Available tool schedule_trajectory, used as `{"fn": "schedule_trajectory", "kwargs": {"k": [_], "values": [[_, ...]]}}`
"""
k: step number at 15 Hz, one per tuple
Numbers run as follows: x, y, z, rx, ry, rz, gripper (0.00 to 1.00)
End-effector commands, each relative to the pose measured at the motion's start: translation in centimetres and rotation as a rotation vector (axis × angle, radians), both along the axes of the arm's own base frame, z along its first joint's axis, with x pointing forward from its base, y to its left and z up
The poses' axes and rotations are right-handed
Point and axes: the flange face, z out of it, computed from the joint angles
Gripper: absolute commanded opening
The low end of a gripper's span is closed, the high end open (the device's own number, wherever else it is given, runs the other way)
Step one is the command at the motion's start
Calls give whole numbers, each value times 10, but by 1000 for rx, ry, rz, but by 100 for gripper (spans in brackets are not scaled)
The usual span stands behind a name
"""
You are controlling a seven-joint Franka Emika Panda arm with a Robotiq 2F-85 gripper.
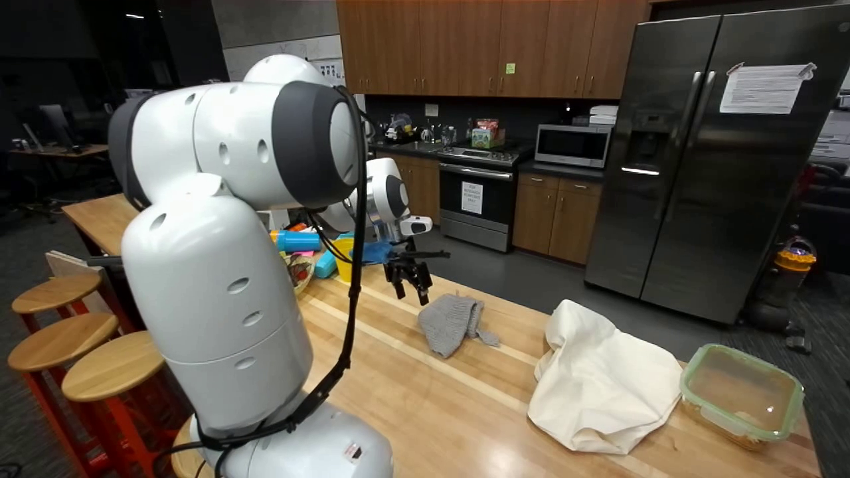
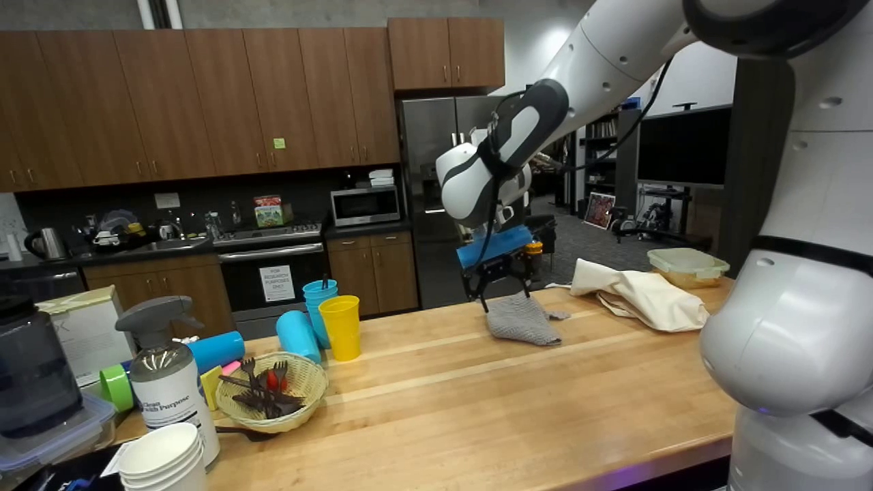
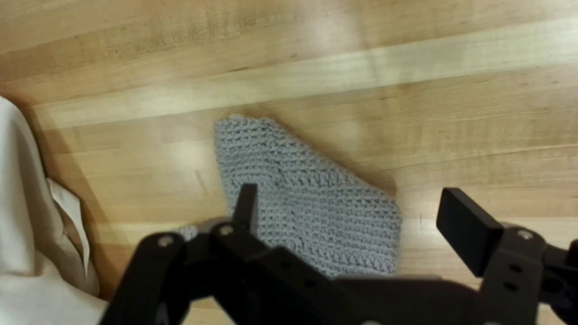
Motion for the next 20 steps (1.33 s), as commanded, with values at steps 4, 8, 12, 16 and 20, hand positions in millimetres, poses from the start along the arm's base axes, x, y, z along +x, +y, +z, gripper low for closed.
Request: {"fn": "schedule_trajectory", "kwargs": {"k": [4, 8, 12, 16, 20], "values": [[17, 15, -16, -49, -70, -161, 100], [34, 21, -32, -100, -101, -234, 100], [51, 20, -41, -145, -127, -282, 100], [72, 16, -49, -181, -127, -304, 100], [91, 16, -58, -197, -102, -311, 100]]}}
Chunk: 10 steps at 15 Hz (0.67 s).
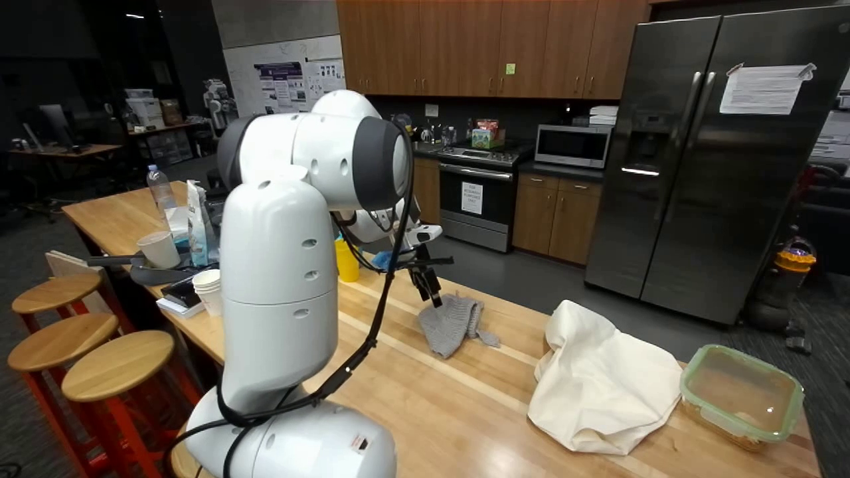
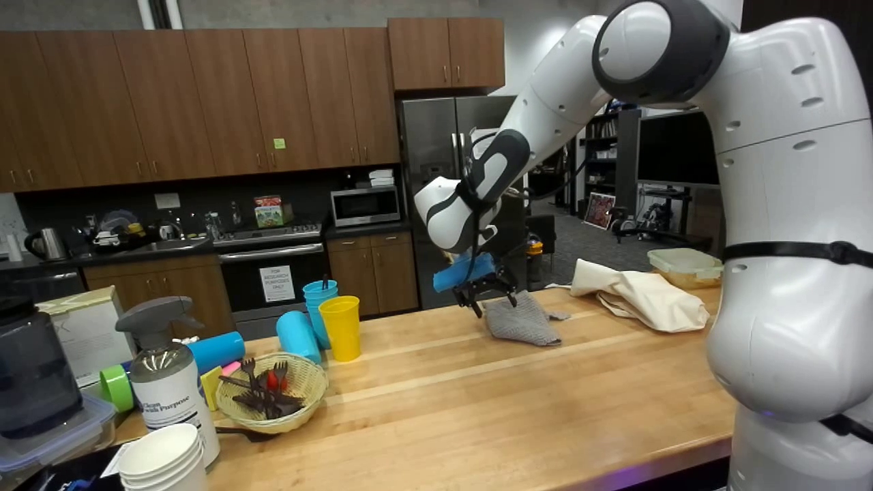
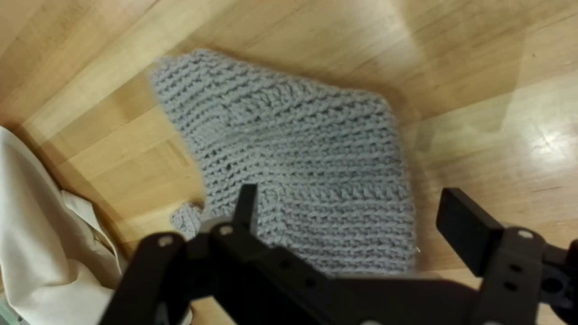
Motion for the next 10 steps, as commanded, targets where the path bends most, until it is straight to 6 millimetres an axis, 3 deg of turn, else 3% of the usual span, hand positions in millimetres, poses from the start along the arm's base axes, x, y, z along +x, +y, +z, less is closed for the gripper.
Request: {"fn": "schedule_trajectory", "kwargs": {"k": [1, 6, 10], "values": [[20, 1, -6, -38, 22, -17, 100], [36, -5, -24, -79, 70, -46, 100], [37, -21, -45, -108, 128, -85, 100]]}}
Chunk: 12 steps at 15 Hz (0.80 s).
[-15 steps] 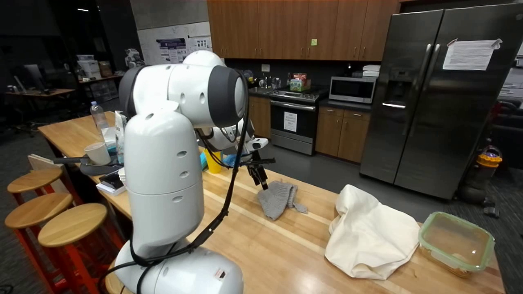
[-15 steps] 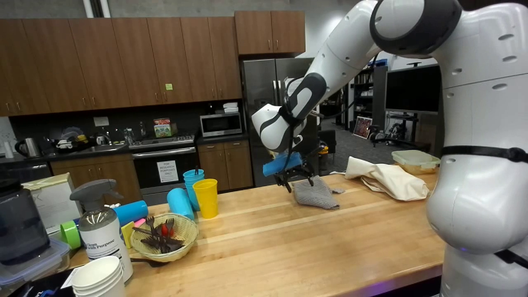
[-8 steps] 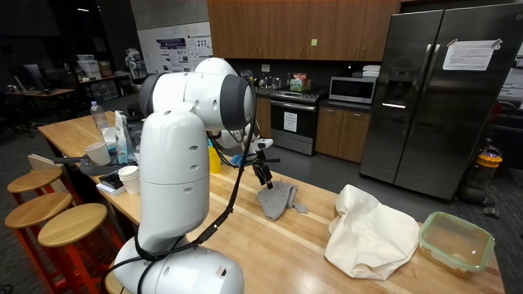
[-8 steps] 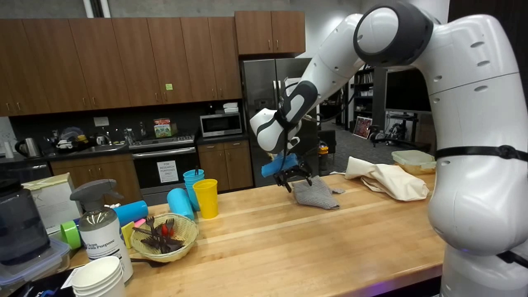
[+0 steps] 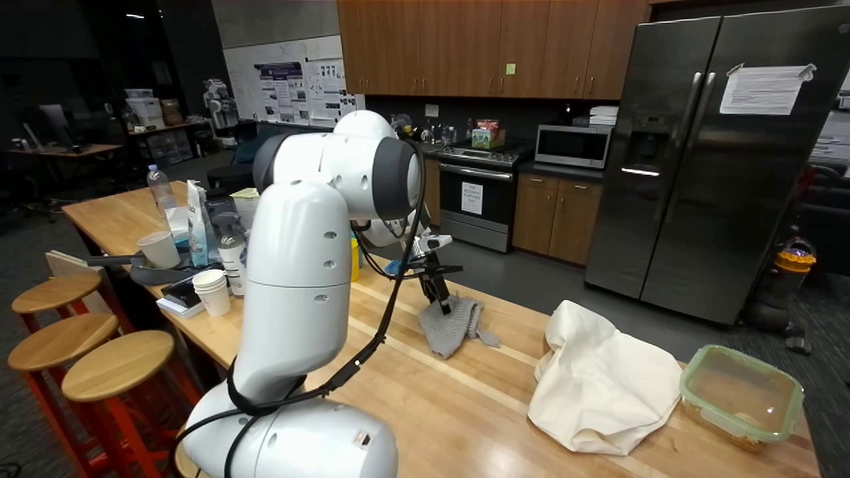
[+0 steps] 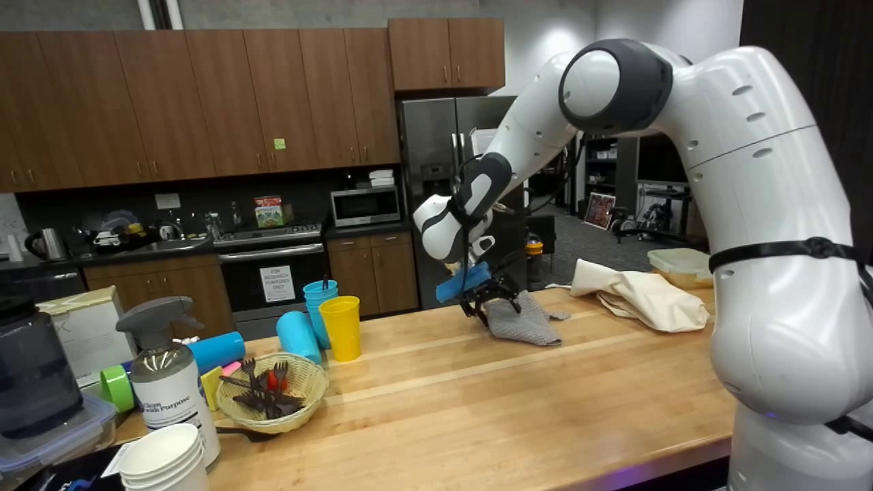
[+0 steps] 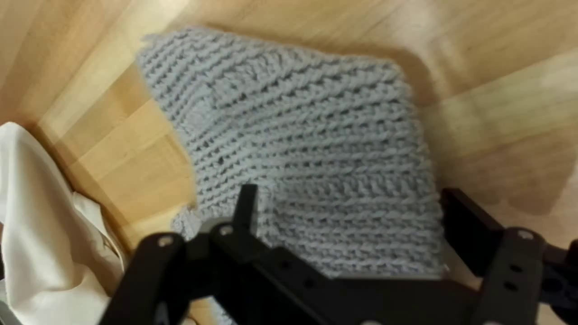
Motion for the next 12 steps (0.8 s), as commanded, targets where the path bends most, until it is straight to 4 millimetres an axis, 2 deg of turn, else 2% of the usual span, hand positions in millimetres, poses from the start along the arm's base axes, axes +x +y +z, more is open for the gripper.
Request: {"fn": "schedule_trajectory", "kwargs": {"k": [1, 2, 3, 6, 9, 12], "values": [[5, -10, -10, -38, 40, -25, 100], [4, -12, -10, -39, 48, -30, 97], [3, -14, -11, -35, 50, -31, 74], [-1, -14, -9, -14, 57, -28, 67], [-4, -19, -1, 54, 67, 7, 46], [-10, -33, 10, 139, 60, 83, 18]]}}
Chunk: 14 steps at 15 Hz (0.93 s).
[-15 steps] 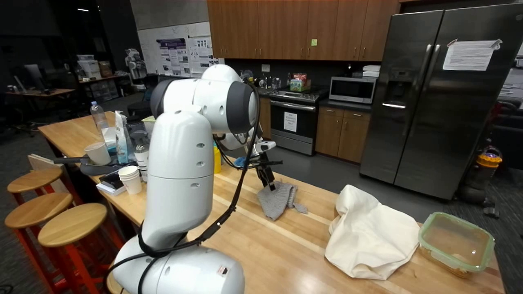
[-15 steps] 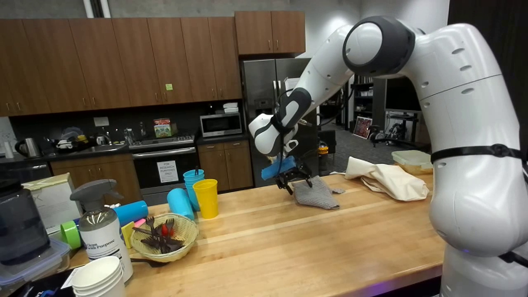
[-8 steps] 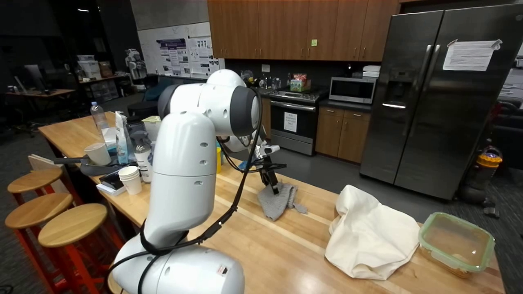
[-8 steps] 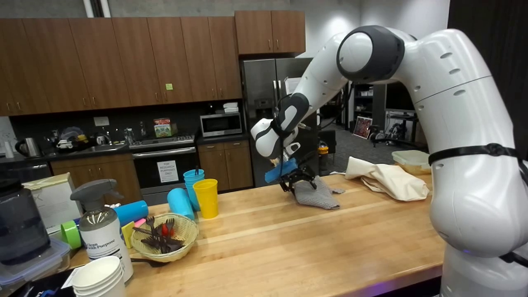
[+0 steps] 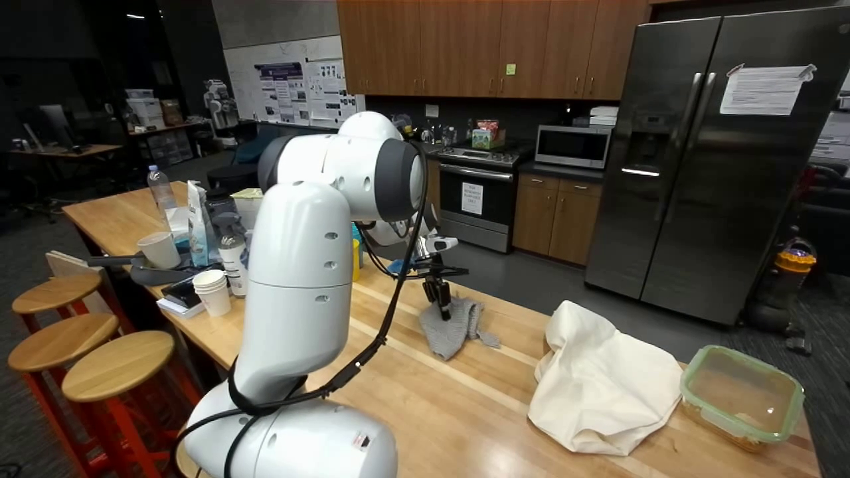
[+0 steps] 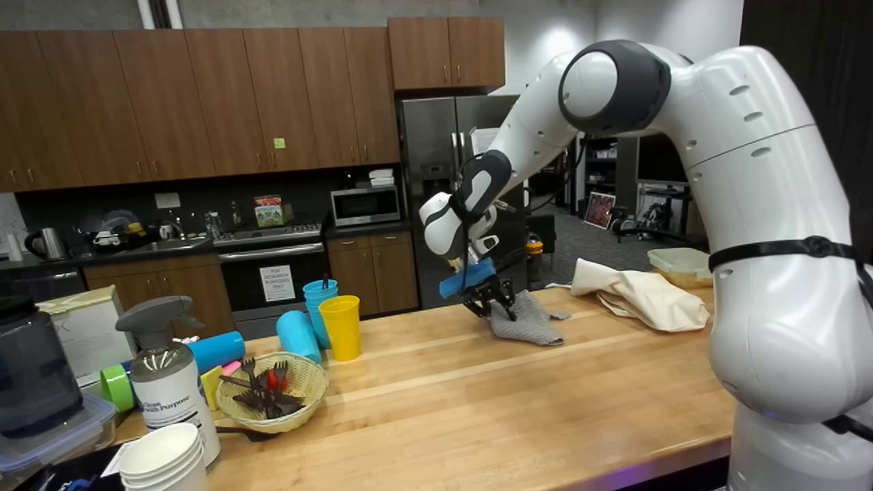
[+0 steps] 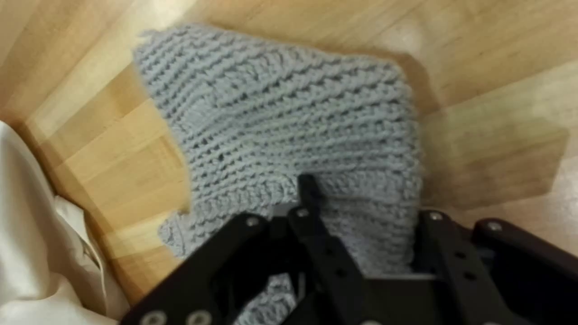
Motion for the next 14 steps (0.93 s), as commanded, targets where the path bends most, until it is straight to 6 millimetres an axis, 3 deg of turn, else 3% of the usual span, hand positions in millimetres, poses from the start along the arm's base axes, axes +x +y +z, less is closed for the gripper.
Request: {"fn": "schedule_trajectory", "kwargs": {"k": [1, 3, 9, 14], "values": [[-18, -29, 14, 112, 6, 107, 11], [-25, -44, 19, 182, 4, 201, 0], [-45, -80, 33, 329, 6, 320, 1], [-57, -87, 55, 403, -21, 406, 1]]}}
